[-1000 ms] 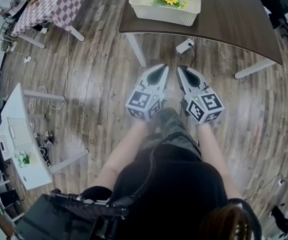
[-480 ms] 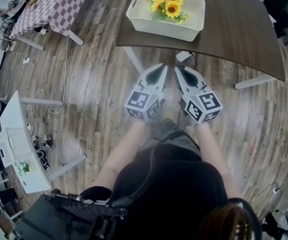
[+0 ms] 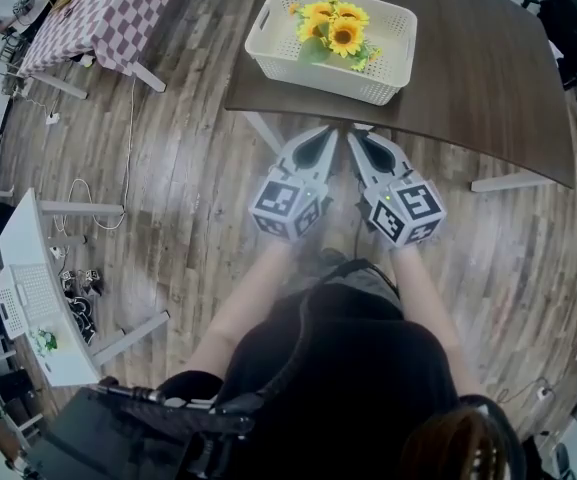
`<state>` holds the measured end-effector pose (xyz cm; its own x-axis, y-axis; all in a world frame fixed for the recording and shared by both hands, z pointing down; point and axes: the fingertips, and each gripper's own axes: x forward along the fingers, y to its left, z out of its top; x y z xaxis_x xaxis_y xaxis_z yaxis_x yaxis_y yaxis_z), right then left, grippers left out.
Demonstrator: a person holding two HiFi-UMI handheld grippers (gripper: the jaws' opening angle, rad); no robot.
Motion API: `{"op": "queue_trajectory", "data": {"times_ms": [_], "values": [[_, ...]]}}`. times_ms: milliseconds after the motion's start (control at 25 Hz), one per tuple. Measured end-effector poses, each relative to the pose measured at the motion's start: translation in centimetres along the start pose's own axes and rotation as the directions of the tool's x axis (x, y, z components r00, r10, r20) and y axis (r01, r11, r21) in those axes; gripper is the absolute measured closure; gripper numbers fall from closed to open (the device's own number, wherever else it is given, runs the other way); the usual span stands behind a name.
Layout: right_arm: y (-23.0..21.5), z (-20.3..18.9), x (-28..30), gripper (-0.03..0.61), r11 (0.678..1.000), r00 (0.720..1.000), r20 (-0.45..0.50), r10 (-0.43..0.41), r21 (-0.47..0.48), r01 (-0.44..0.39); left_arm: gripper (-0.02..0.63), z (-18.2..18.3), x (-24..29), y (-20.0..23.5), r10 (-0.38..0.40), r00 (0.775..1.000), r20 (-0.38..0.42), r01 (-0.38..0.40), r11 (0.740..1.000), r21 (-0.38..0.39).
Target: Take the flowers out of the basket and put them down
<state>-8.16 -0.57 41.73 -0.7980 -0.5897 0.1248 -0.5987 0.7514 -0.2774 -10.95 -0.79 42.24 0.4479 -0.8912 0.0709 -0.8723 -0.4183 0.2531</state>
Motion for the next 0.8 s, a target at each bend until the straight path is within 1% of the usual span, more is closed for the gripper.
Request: {"op": "queue_trajectory", "data": {"times_ms": [200, 400, 600, 800], "values": [[-1.2, 0.7, 1.3, 0.575, 1.0, 1.0, -0.007, 0.021, -0.004, -0.021, 0.614, 0.6, 1.5, 0.8, 0.011, 1.0, 0.013, -0.011, 1.0, 0.001], [-1.6, 0.5, 2.6, 0.575, 0.999, 0.999, -0.027, 0.04, -0.006, -0.04, 0.614, 0.7, 2.3, 2.0, 0.035, 0.999, 0.019, -0.034, 0.999, -0.006], [-2.1, 1.5, 4.5, 0.577, 0.999, 0.998, -0.026, 0.054, -0.004, -0.054, 0.614, 1.5, 3.1, 3.8, 0.055, 0.998, 0.025, -0.054, 0.998, -0.011], [-3.5, 2.5, 6.6, 0.575, 0.999, 0.999, -0.016, 0.032, -0.011, -0.032, 0.614, 2.4, 5.0, 5.4, 0.038, 0.999, 0.019, -0.038, 0.999, 0.006]]}}
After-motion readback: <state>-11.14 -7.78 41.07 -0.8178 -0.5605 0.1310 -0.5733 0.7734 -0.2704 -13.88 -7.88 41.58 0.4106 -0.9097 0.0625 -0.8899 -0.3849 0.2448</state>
